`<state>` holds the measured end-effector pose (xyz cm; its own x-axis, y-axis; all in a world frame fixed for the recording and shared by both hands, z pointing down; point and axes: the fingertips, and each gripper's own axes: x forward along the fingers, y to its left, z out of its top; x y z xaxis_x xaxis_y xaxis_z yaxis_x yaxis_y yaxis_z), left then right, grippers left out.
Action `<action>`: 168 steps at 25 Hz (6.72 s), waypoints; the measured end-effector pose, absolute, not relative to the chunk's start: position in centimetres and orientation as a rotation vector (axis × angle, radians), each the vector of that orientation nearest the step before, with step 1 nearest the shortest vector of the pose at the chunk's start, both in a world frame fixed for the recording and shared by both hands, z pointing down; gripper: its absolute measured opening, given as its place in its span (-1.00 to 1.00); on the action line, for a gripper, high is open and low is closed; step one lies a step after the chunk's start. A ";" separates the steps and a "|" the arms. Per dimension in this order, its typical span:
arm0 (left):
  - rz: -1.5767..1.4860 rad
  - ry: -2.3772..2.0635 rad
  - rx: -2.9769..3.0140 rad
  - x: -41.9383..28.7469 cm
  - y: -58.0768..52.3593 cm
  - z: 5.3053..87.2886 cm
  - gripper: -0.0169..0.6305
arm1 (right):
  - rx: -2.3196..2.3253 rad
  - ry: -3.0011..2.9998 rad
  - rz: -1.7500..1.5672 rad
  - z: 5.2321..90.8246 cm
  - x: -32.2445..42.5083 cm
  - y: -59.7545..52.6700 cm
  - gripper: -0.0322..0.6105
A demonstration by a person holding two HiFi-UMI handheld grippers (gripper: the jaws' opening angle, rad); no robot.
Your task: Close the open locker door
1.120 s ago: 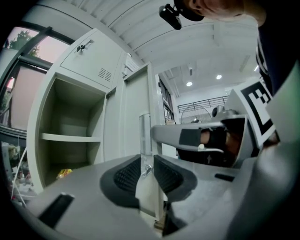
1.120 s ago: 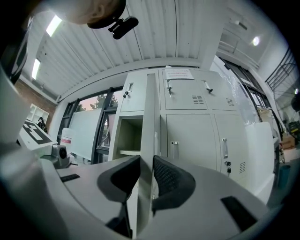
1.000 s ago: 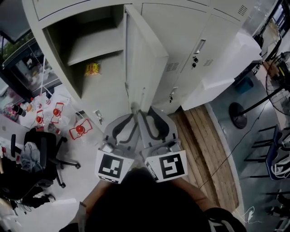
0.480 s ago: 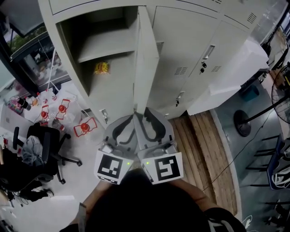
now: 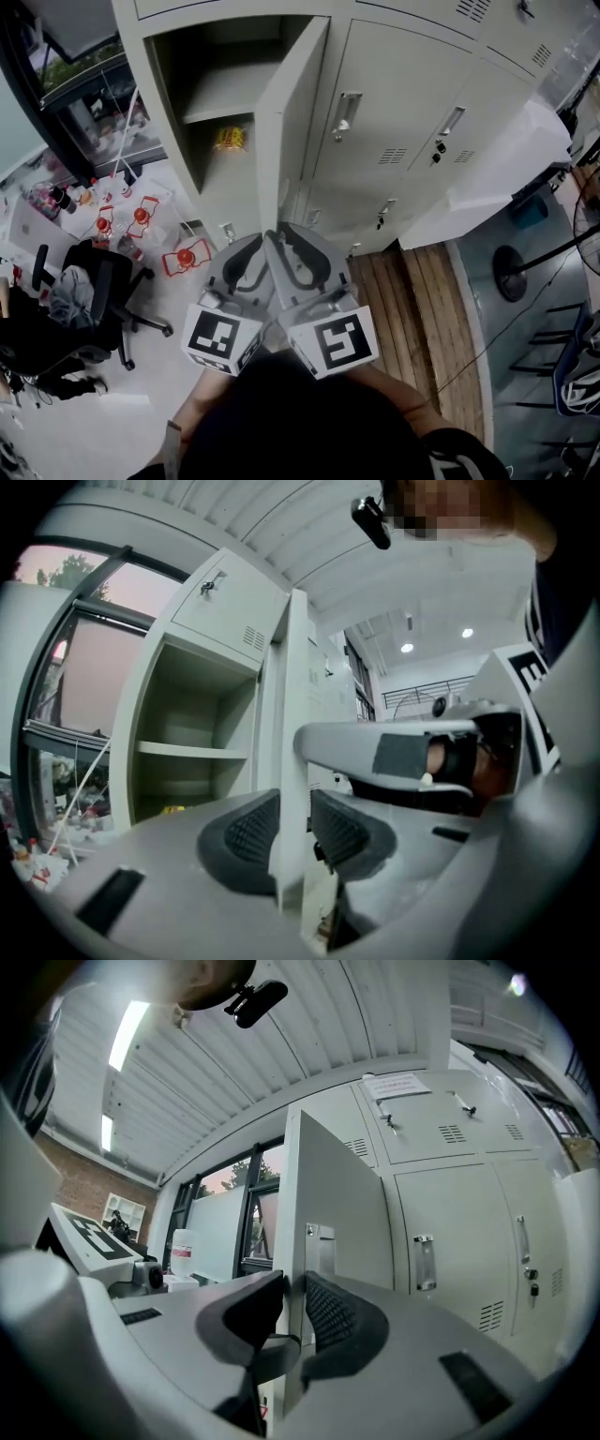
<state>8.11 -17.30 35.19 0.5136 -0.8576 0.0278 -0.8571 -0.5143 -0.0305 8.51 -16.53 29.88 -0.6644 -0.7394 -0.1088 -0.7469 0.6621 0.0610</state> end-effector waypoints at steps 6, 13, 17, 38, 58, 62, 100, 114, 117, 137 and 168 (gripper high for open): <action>-0.045 1.602 -2.728 6.6 -18.0 35.6 -0.68 | -1.148 2.834 0.152 30.0 7.6 -16.5 -0.63; -0.064 1.608 -2.696 5.5 -18.3 35.2 -0.69 | -1.045 2.834 0.132 29.8 7.3 -16.9 -0.59; -0.057 1.632 -2.683 3.8 -19.0 35.2 -0.70 | -1.015 2.827 0.137 29.8 7.0 -17.3 -0.59; -0.099 1.414 -2.783 -3.2 -22.8 35.1 -0.69 | -0.700 2.980 0.025 30.2 -2.0 -22.3 -0.65; -0.077 1.320 -2.866 -7.6 -27.9 34.9 -0.67 | -0.777 3.013 0.057 30.0 -6.9 -27.5 -0.74; -0.083 1.298 -2.871 -8.0 -28.7 34.8 -0.66 | -0.798 2.988 0.058 29.8 -7.4 -28.2 -0.74; -0.087 1.325 -2.831 -10.2 -31.2 34.9 -0.94 | -0.970 2.934 0.053 29.9 -9.7 -33.2 -0.77; -0.090 1.330 -2.834 -10.4 -31.3 35.0 -0.94 | -0.990 2.927 0.057 29.9 -9.9 -34.1 -0.78; -0.092 1.334 -2.834 -10.5 -31.3 35.1 -0.94 | -0.996 2.923 0.054 29.9 -9.9 -34.2 -0.78; -0.062 1.429 -2.769 -10.3 -29.3 33.7 -0.94 | -1.134 2.860 0.048 29.9 -7.8 -32.1 -0.78; -0.011 1.616 -2.509 0.8 -19.9 28.9 -0.94 | -1.591 2.592 0.350 26.7 11.8 -20.5 -0.85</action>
